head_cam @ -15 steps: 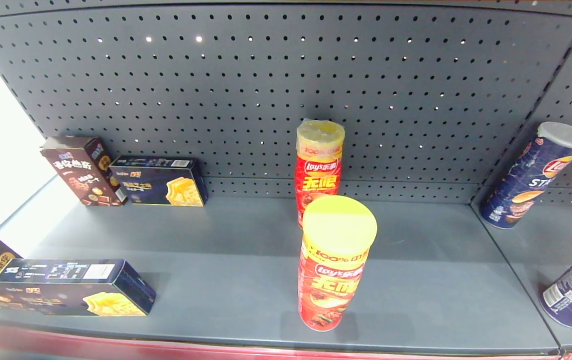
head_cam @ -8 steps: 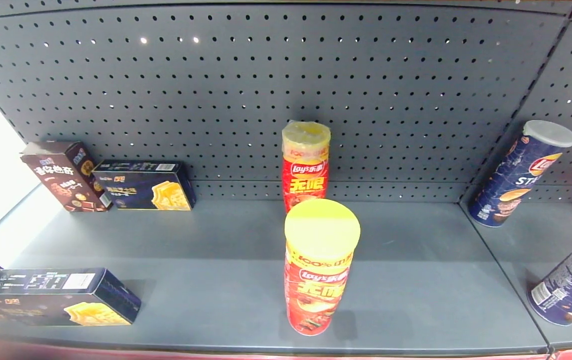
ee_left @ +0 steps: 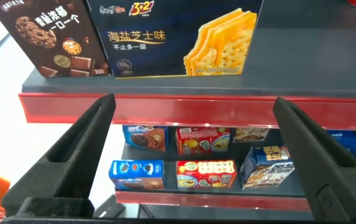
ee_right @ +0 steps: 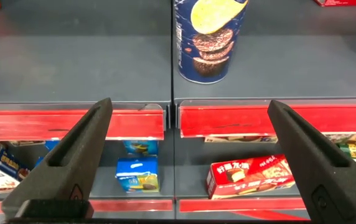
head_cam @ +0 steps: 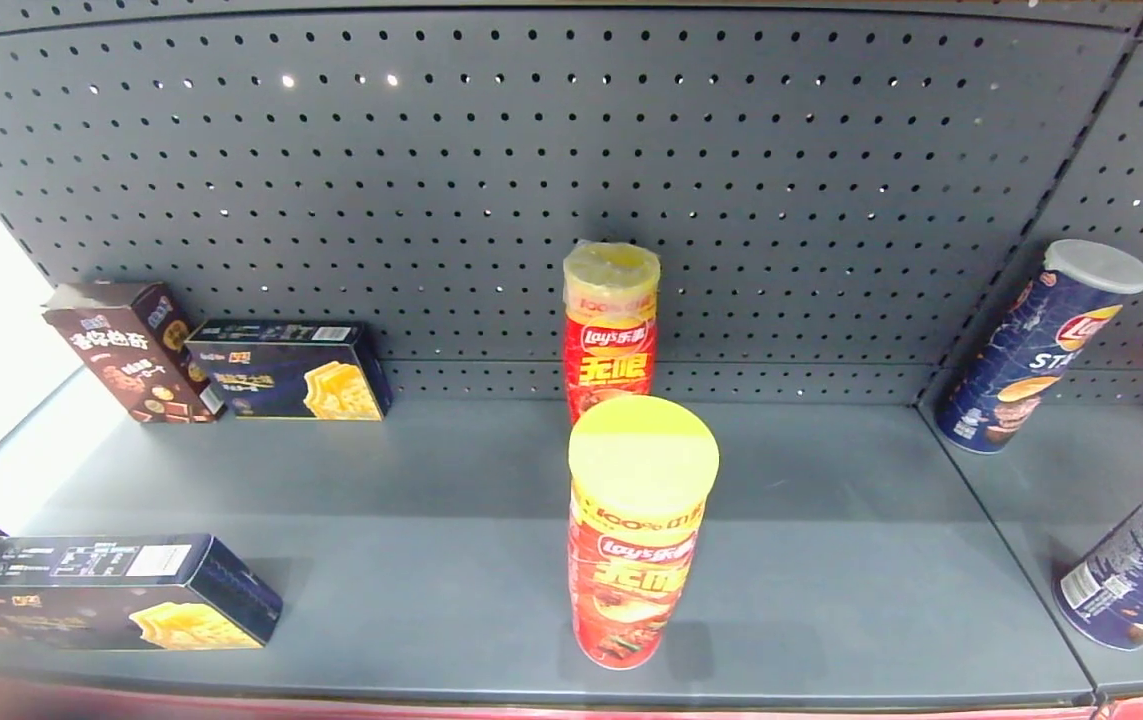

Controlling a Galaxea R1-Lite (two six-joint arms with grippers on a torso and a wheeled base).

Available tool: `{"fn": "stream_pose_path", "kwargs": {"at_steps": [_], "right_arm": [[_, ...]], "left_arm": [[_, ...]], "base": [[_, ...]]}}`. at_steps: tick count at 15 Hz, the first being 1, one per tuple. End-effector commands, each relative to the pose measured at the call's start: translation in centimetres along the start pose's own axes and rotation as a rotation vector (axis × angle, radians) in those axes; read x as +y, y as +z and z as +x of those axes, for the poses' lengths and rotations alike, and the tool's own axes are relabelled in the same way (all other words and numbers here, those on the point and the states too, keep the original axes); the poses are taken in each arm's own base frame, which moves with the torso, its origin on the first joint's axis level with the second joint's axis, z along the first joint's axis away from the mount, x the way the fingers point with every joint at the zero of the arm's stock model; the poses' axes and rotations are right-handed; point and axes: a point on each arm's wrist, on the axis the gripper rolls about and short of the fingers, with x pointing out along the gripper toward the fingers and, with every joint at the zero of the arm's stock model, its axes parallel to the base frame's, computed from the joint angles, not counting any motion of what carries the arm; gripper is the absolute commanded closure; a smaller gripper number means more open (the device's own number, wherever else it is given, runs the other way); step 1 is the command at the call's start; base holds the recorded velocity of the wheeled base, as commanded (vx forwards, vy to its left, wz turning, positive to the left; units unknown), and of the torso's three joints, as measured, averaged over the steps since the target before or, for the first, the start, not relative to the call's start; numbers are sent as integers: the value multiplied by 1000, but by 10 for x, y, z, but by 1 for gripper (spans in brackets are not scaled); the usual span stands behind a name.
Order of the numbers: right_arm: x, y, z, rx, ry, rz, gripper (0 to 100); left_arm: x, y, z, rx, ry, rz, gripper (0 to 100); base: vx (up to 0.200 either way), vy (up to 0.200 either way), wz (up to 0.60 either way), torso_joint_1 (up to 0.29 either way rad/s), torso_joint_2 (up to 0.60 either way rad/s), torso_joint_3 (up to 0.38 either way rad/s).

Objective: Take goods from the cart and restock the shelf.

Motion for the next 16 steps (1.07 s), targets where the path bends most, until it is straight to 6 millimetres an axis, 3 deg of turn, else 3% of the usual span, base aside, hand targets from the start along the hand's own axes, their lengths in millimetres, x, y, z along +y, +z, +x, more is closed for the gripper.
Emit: {"fn": "stream_pose_path", "kwargs": {"at_steps": [1,16], "right_arm": [[0,0,0,1,0,0,0],[0,0,0,1,0,0,0]], "left_arm": [[0,0,0,2,0,-1,0],[0,0,0,2,2,-1,0]], "base": [[0,200,0,2,7,2],[-13,0,0,0,0,1]]}}
